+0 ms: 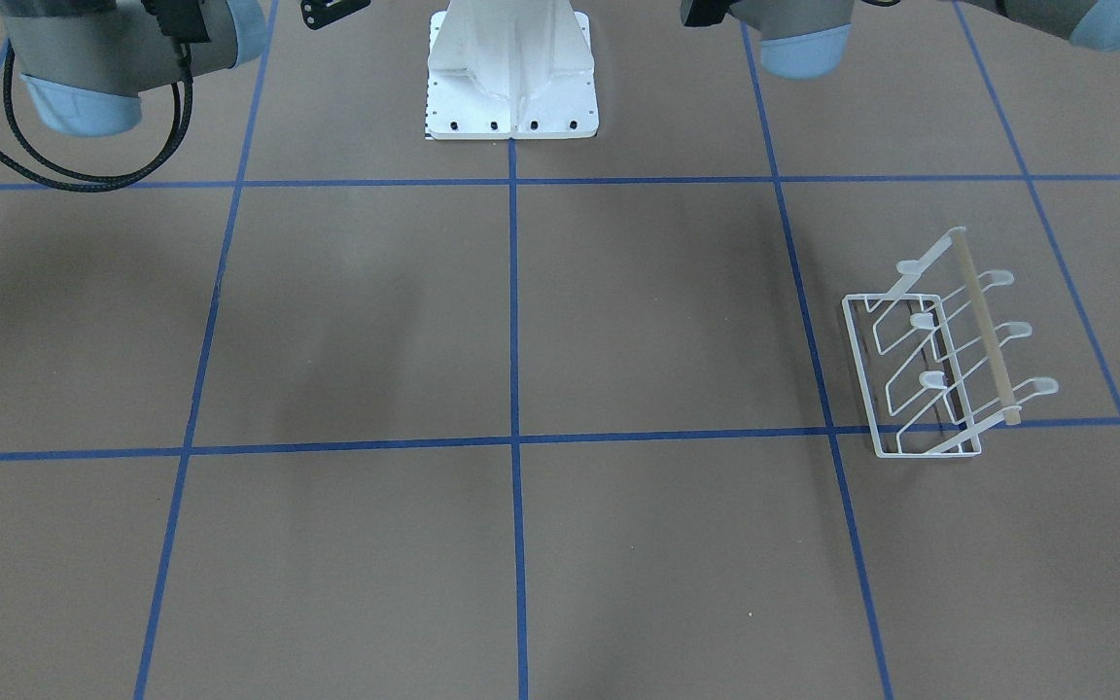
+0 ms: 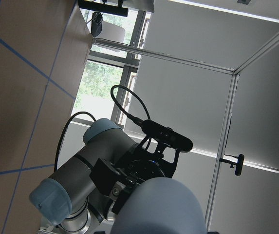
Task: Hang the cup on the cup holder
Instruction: 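Close the left gripper on the cup base while the right gripper releases and withdraws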
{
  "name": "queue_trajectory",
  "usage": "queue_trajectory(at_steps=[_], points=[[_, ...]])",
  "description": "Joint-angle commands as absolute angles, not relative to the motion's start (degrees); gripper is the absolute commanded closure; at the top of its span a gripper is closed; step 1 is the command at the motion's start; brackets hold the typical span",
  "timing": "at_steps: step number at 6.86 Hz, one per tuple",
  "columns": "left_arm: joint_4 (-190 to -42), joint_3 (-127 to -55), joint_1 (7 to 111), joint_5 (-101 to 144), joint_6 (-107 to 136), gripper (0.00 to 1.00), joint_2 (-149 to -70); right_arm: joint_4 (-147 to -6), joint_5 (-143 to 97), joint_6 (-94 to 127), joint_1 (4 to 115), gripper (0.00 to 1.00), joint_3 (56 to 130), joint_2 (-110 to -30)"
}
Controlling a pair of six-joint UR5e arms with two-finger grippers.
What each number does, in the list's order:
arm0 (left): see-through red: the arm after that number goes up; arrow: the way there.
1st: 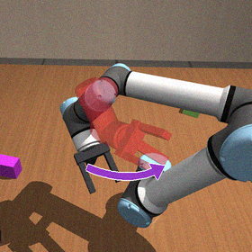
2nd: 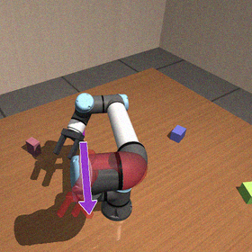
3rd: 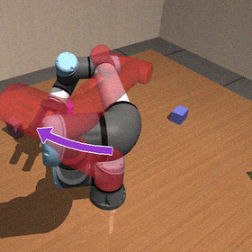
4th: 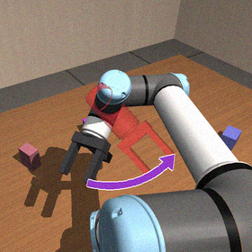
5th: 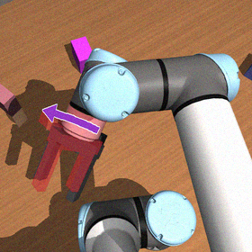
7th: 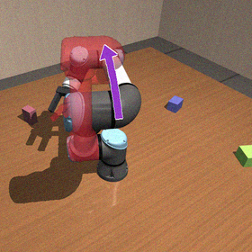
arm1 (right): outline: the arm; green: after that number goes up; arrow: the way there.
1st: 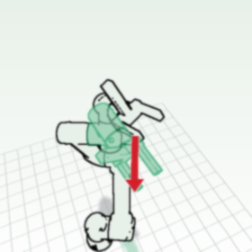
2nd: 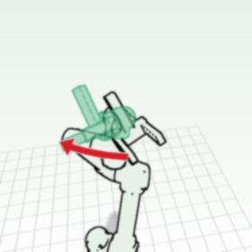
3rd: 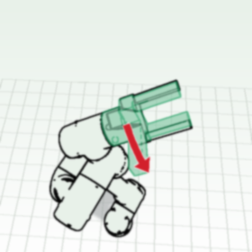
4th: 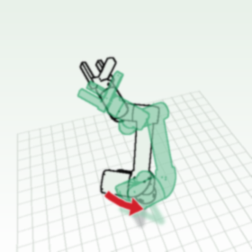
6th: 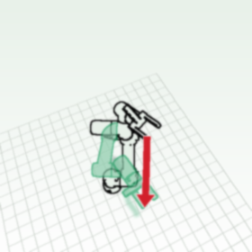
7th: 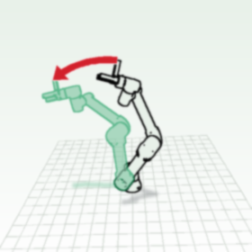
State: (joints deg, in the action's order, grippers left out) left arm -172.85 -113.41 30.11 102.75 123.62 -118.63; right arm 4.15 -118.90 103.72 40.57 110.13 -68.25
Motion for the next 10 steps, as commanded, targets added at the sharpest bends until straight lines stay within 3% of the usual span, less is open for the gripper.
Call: queue_trajectory(at_steps=[1,3,6,10], points=[[-172.79,-113.55,30.06,102.92,123.75,1.00,-118.48,4.22,-118.65,103.54,40.95,0.00,110.30,-68.73],[-172.53,-114.43,30.15,103.27,123.75,1.00,-117.69,4.22,-120.05,103.71,44.10,0.00,110.48,-71.00],[-170.09,-114.34,31.02,102.92,122.18,1.00,-116.90,1.86,-133.10,102.32,61.54,0.00,105.76,-73.92],[-148.96,-116.44,42.07,112.64,105.95,1.00,-113.99,-32.51,-142.29,61.97,79.50,0.00,103.53,-73.83]])
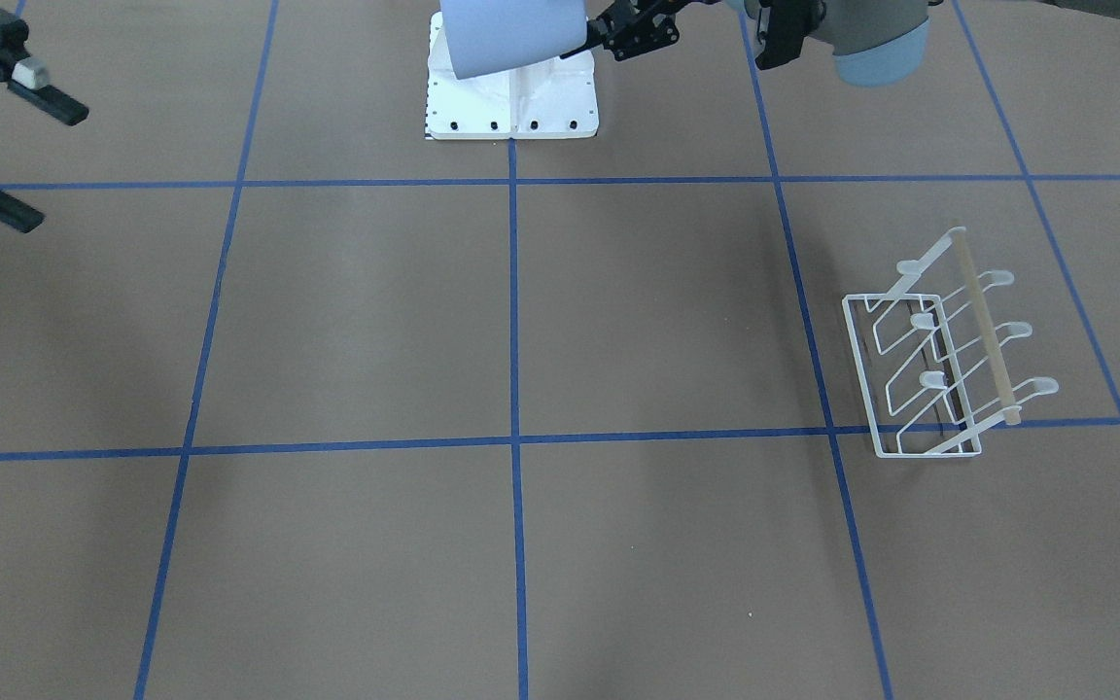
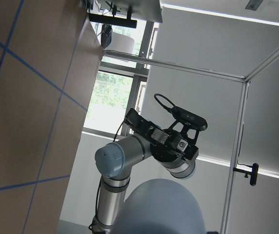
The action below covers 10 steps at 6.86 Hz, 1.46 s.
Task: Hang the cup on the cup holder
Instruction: 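Carry the cup with the left gripper toward the wire rack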
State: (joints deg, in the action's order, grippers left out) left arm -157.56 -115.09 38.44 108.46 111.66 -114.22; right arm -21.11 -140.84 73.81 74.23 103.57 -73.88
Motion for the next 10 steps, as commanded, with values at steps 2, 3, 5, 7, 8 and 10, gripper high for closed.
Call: queue_trajectory(at_steps=[2,3,5,7,8,10], points=[[-131.06,-120.56,48.48,119.75,94.46,1.00,-114.08,-50.01,-143.09,45.26,85.15,0.00,103.62,-73.83],[-121.30,-123.11,51.39,121.71,87.09,1.00,-114.08,-54.71,-140.39,41.00,87.34,0.00,103.88,-74.09],[-103.79,-127.95,55.09,121.73,72.92,1.00,-114.17,-62.62,-130.39,29.26,89.03,0.00,104.15,-74.79],[-92.95,-129.46,59.13,121.55,62.63,1.00,-114.44,-76.74,-129.81,14.29,91.22,0.00,104.59,-75.41],[-88.38,-129.55,61.50,121.55,56.14,1.00,-114.26,-83.43,-129.73,10.76,91.49,0.00,104.76,-75.76],[-80.71,-129.29,64.15,121.03,46.80,1.00,-114.44,-102.45,-129.64,6.35,90.54,0.00,106.16,-76.03]])
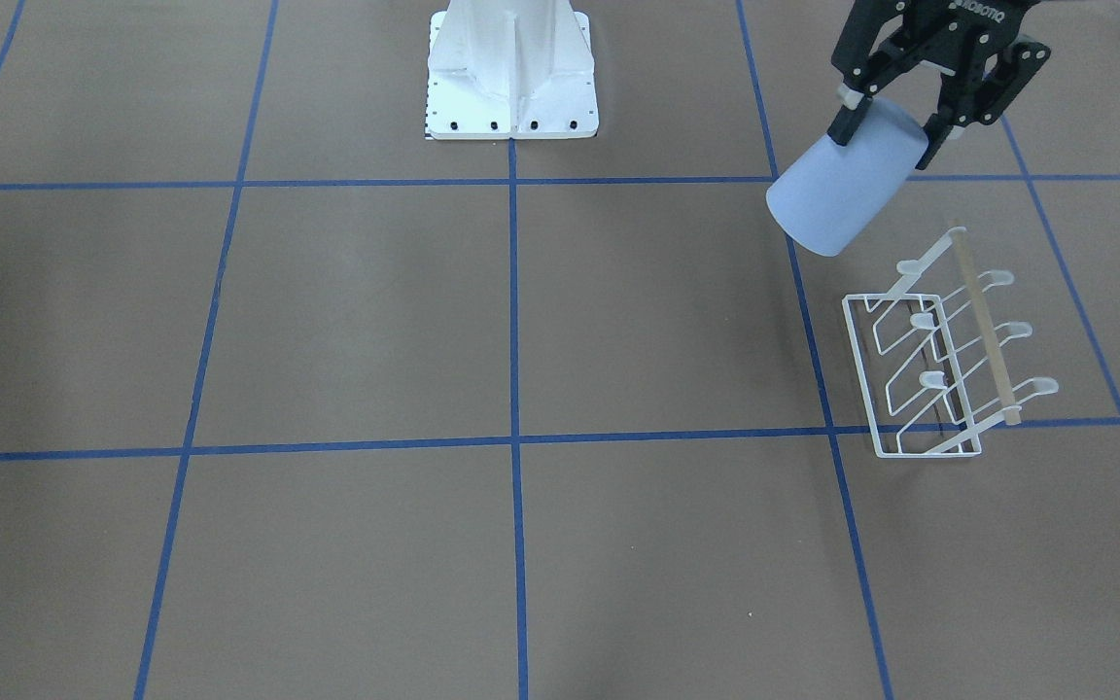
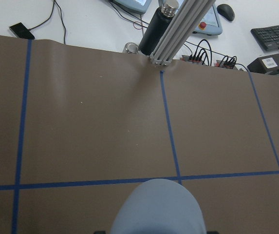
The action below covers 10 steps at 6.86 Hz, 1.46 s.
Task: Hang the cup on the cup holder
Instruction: 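Carry the cup with the left gripper toward the wire rack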
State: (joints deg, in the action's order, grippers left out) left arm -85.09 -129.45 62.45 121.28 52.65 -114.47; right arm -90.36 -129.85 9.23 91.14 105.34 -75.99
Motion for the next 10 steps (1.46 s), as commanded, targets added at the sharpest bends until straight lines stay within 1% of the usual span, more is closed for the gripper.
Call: queue_trajectory(at_steps=[1,2,3,5,6,8,10], points=[[-77.73,-128.59,65.55,120.94,41.97,1.00,-114.35,-111.18,-129.03,0.59,88.61,0.00,106.00,-75.68],[-76.48,-126.67,66.35,119.37,38.36,1.00,-114.69,-116.05,-128.85,-0.86,88.59,0.00,106.00,-76.11],[-76.46,-123.26,66.44,118.40,36.84,1.00,-115.39,-121.24,-128.50,-1.23,88.33,0.00,106.00,-76.11],[-76.46,-114.21,66.88,118.39,33.07,1.00,-119.34,-121.82,-127.97,-1.06,88.16,0.00,106.00,-77.34],[-76.46,-111.04,67.06,118.48,29.31,1.00,-119.70,-121.82,-128.06,-1.05,88.15,0.00,105.91,-77.43],[-74.90,-107.59,67.41,118.48,23.58,1.00,-119.18,-121.38,-128.67,-1.05,88.15,0.00,105.73,-77.34],[-73.83,-106.18,66.80,118.48,20.83,1.00,-118.92,-121.20,-128.76,-1.05,88.07,0.00,105.64,-77.34]])
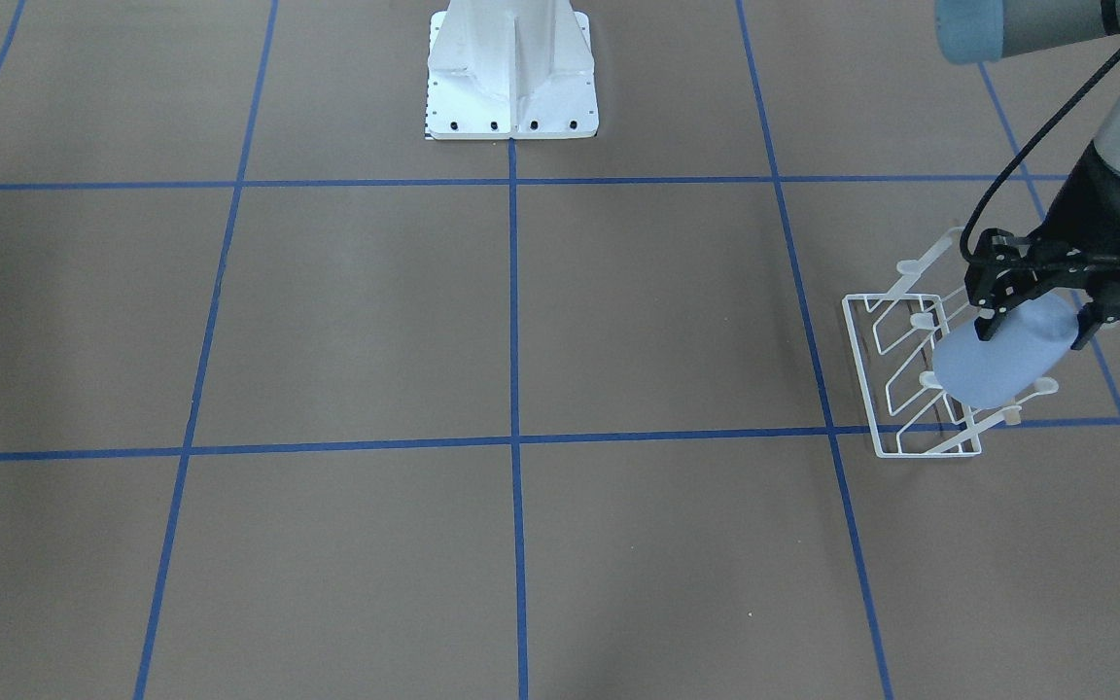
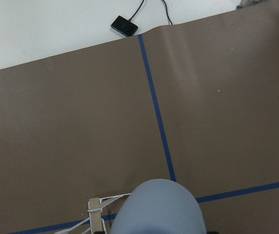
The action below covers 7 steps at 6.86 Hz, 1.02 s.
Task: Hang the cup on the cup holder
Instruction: 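Lower the cup with the left gripper onto a rack peg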
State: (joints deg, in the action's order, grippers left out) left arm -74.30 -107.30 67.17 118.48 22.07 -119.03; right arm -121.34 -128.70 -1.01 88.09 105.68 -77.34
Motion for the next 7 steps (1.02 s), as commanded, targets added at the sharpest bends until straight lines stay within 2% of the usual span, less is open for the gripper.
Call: queue_trajectory(at_steps=[1,7], points=[[-73.92,-105.56,66.27,118.48,20.83,1.00,-118.83,-121.20,-128.76,-1.05,88.07,0.00,105.64,-77.34],[-74.70,-101.26,62.84,117.25,20.74,1.00,-118.83,-121.11,-128.67,-1.05,87.72,0.00,105.38,-77.26]])
